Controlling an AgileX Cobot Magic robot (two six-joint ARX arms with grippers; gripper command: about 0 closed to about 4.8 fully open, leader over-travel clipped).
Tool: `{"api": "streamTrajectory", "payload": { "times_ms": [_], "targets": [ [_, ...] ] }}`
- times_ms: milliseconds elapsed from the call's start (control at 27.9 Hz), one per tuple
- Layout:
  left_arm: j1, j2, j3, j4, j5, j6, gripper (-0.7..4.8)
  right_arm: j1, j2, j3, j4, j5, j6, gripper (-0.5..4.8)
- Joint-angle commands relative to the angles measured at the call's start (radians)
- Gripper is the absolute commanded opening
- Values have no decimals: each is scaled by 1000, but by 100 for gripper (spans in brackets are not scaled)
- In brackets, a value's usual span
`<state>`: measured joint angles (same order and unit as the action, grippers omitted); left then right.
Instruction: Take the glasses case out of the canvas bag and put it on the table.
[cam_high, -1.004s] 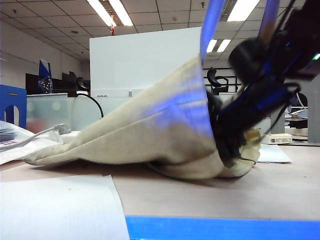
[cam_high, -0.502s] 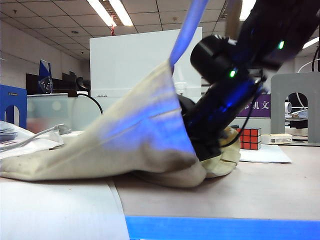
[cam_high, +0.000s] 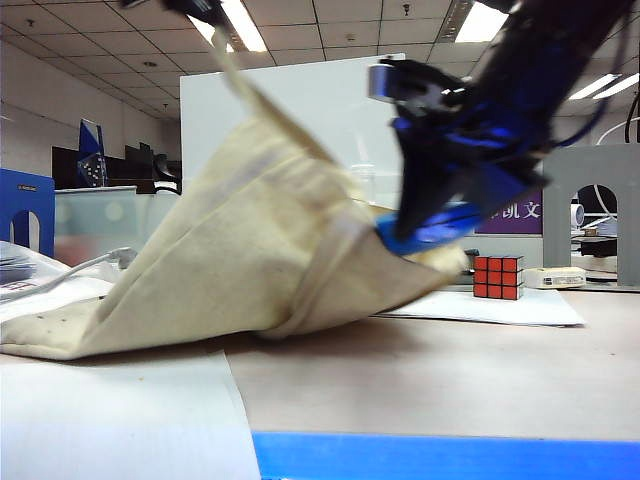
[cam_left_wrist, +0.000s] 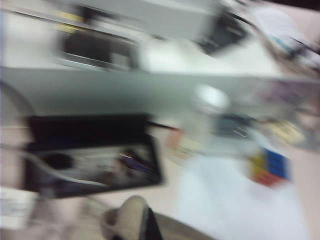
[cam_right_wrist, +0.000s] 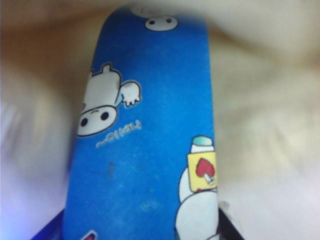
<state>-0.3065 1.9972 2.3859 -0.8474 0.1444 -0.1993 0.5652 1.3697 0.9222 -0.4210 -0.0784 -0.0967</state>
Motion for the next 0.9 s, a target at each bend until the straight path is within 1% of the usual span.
{"api": "streamTrajectory", "payload": {
  "times_ms": [36, 108, 143, 215, 287, 394, 538, 574, 609, 681, 717, 753, 789, 825, 860, 896],
  "targets": [
    [93, 32, 4, 3, -38, 1, -5, -26, -58, -3, -118, 86, -15, 232],
    [122, 74, 3, -83, -82, 0, -5, -94, -98, -3, -134, 89, -14, 233],
    [122, 98, -3, -136, -119, -3, -5, -138, -116, -3, -141, 101, -15, 232],
    [122, 123, -18, -194, -122, -21, -5, -209, -121, -3, -135, 105, -16, 232],
    [115, 129, -43, -221, -79, -30, -5, -297, -100, -12, -93, 82, -17, 233],
    [78, 127, -95, -194, 6, -44, -5, -399, -42, -37, -25, 10, -18, 232],
    [22, 127, -97, -153, 83, -45, -5, -487, 77, -45, 18, -12, -7, 236],
    [11, 122, -95, -138, 133, -44, -5, -499, 105, -45, 27, -23, -2, 258],
    [0, 120, -95, -125, 172, -45, -4, -509, 131, -46, 37, -45, 2, 300],
    [-21, 113, -95, -79, 291, -56, 2, -523, 179, -44, 63, -105, 23, 420],
    [-30, 109, -95, -53, 381, -56, 16, -524, 190, -44, 71, -116, 25, 458],
    [-39, 109, -94, -21, 481, -61, 62, -524, 195, -44, 75, -126, 25, 469],
    [-48, 105, -93, 35, 612, -86, 152, -523, 193, -43, 82, -151, 29, 470],
    [-52, 104, -93, 98, 700, -141, 231, -520, 183, -40, 82, -173, 47, 477],
    [-61, 104, -93, 173, 744, -219, 315, -520, 173, -33, 82, -192, 60, 479],
    [-75, 103, -93, 280, 786, -319, 422, -520, 159, -18, 81, -212, 74, 479]
  ]
}}
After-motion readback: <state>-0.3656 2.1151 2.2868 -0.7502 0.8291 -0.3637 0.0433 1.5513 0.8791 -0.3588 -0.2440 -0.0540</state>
